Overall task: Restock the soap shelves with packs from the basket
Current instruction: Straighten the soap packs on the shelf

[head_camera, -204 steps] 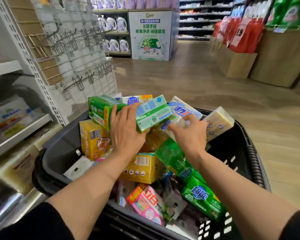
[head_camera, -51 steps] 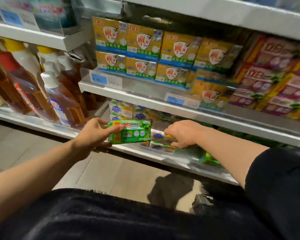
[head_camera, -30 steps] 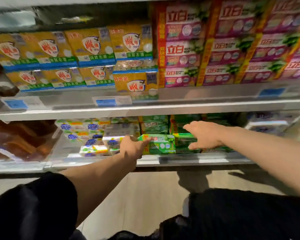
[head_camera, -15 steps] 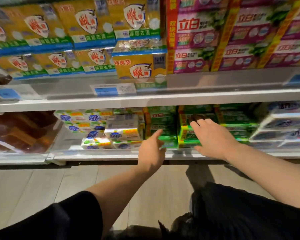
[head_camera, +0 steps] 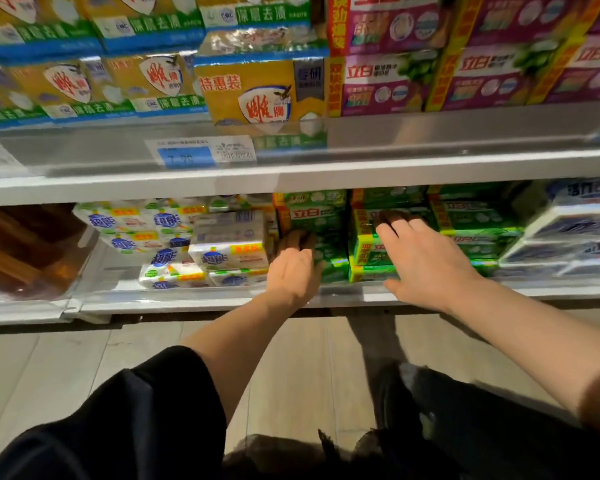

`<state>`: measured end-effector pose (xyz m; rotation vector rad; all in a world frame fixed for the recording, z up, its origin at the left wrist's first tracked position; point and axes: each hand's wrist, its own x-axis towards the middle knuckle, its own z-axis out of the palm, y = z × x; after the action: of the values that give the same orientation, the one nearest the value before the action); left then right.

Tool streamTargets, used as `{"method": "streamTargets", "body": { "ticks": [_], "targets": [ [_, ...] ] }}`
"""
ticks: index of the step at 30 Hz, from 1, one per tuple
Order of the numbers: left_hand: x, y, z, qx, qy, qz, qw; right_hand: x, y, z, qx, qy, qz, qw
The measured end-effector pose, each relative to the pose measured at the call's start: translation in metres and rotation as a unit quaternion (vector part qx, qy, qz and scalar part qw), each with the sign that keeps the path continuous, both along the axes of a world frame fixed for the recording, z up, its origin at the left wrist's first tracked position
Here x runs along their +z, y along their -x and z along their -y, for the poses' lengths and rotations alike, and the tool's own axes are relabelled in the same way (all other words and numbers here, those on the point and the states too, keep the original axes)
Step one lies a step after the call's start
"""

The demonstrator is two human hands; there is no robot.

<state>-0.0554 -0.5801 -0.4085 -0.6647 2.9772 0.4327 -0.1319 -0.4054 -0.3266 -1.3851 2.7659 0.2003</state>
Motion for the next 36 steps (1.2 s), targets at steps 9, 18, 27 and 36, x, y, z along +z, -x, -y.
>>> {"method": "streamTargets", "body": {
  "ticks": [9,18,27,36],
  "targets": [
    [0.004,-0.004,0.011,-0.075,0.044,0.025,0.996,-0.002,-0.003,0.0,-0.007,0.019,0.007,1.0],
    [-0.013,-0.04,0.007,-0.104,0.091,-0.166,0.976,-0.008,-0.003,-0.004,-0.009,0.039,0.018,0.999],
    [-0.012,-0.034,0.013,-0.117,0.224,-0.216,0.943,-0.011,-0.007,-0.002,-0.017,0.035,0.006,0.999],
    [-0.042,-0.049,0.007,-0.218,0.163,-0.216,0.938,-0.014,-0.005,-0.003,-0.019,0.024,0.0,1.0]
  ]
}}
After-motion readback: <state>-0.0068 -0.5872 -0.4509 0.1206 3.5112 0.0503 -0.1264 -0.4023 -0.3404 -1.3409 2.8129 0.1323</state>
